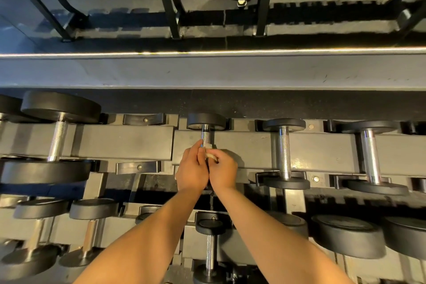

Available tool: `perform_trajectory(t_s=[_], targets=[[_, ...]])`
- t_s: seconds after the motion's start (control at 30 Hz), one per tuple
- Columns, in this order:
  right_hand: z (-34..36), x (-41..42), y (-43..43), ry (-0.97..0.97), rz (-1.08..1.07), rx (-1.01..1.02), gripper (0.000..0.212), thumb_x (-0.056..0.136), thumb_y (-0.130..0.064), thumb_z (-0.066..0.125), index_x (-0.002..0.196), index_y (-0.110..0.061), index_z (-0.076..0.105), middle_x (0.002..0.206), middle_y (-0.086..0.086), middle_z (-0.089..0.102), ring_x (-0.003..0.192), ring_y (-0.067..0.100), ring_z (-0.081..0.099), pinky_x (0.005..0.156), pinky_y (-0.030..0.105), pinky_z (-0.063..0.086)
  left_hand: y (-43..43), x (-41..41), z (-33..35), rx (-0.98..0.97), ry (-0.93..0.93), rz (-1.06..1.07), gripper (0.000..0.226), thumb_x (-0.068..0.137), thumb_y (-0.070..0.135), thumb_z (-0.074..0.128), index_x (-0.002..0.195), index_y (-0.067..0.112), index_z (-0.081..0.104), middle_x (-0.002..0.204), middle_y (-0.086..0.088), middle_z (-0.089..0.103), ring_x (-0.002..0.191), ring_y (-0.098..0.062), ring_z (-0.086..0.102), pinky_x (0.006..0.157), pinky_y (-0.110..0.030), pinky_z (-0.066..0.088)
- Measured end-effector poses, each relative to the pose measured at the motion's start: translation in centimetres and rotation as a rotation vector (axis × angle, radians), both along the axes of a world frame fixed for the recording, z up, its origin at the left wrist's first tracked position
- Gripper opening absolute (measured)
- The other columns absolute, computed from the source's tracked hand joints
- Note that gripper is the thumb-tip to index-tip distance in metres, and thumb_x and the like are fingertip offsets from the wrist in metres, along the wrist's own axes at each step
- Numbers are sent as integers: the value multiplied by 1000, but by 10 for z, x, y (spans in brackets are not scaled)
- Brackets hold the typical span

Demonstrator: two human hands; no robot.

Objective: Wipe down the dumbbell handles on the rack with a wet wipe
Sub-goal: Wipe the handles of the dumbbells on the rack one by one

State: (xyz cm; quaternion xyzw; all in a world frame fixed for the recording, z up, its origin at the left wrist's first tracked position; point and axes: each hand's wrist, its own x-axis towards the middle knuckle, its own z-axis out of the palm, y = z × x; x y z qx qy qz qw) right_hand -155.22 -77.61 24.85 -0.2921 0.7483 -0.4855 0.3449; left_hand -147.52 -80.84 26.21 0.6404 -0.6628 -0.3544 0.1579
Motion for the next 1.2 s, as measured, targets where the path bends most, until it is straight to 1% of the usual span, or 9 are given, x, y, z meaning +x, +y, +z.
perform_trajectory(t_s=[0.07, 0.23, 0.37, 0.53, 0.67, 0.77, 0.97, 1.1, 1.2], targets=[[0, -7, -4, -21, 5, 21, 25, 93, -5, 64, 109, -19, 76, 102, -6, 73, 91, 3, 64, 89, 26, 56, 0, 0, 0, -7, 4, -2, 40, 109, 44, 28, 146, 42, 44, 139, 12, 53, 113, -15, 59, 97, -44, 50], [12, -16, -39, -95, -55, -50, 29, 99, -11, 59, 125, -18, 69, 122, -5, 65, 110, 4, 57, 90, 9, 44, -1, 1, -5, -25, 20, 33, 39, 109, 44, 28, 143, 41, 47, 135, 13, 56, 112, -11, 58, 97, -41, 50], [3, -9, -19, -27, 34, 5, 27, 96, -8, 62, 118, -18, 72, 112, -6, 69, 102, 5, 61, 86, 10, 48, -1, 6, -7, 1, 158, 130, 34, 110, 38, 31, 130, 38, 57, 117, 12, 66, 106, -10, 61, 95, -39, 52], [-7, 4, 13, -138, -4, 102, 13, 92, -11, 68, 97, -23, 68, 92, -9, 67, 89, 10, 64, 76, 17, 52, 16, 22, -4, 83, 274, 132, 30, 110, 30, 34, 125, 33, 60, 112, 14, 66, 110, -9, 61, 92, -27, 49], [-6, 3, 11, -182, -8, 206, 24, 88, -11, 72, 75, -28, 62, 84, -6, 67, 86, 16, 66, 76, 28, 54, 34, 40, -15, 110, 307, 72, 39, 110, 32, 31, 139, 23, 56, 133, 5, 59, 129, -11, 51, 115, -38, 39], [0, 5, 13, -157, -17, 232, 14, 86, -13, 74, 80, -25, 69, 85, -6, 69, 87, 16, 66, 73, 25, 50, 31, 38, -7, 144, 298, 56, 41, 111, 30, 30, 144, 20, 52, 141, 2, 56, 131, -10, 48, 118, -35, 34], [23, 14, 13, -100, 29, 93, 11, 94, -33, 65, 89, -42, 68, 88, -20, 69, 92, 3, 65, 93, 35, 52, 27, 45, 16, 142, 406, 49, 32, 110, 30, 34, 134, 25, 56, 120, 12, 63, 108, 0, 59, 86, -12, 41], [32, 22, 4, -197, -28, 28, 21, 102, -33, 52, 111, -29, 71, 102, -11, 70, 98, 6, 65, 95, 38, 55, 6, 32, 29, 74, 447, -15, 18, 107, 26, 47, 118, 30, 60, 111, 16, 63, 101, 1, 62, 86, -18, 50], [29, 22, -2, -156, -16, 47, 22, 102, -33, 50, 103, -32, 71, 98, -9, 71, 95, 10, 66, 93, 41, 55, -7, 28, 29, 64, 412, -62, 17, 102, 17, 57, 107, 34, 59, 105, 20, 62, 97, 4, 62, 82, -12, 50]])
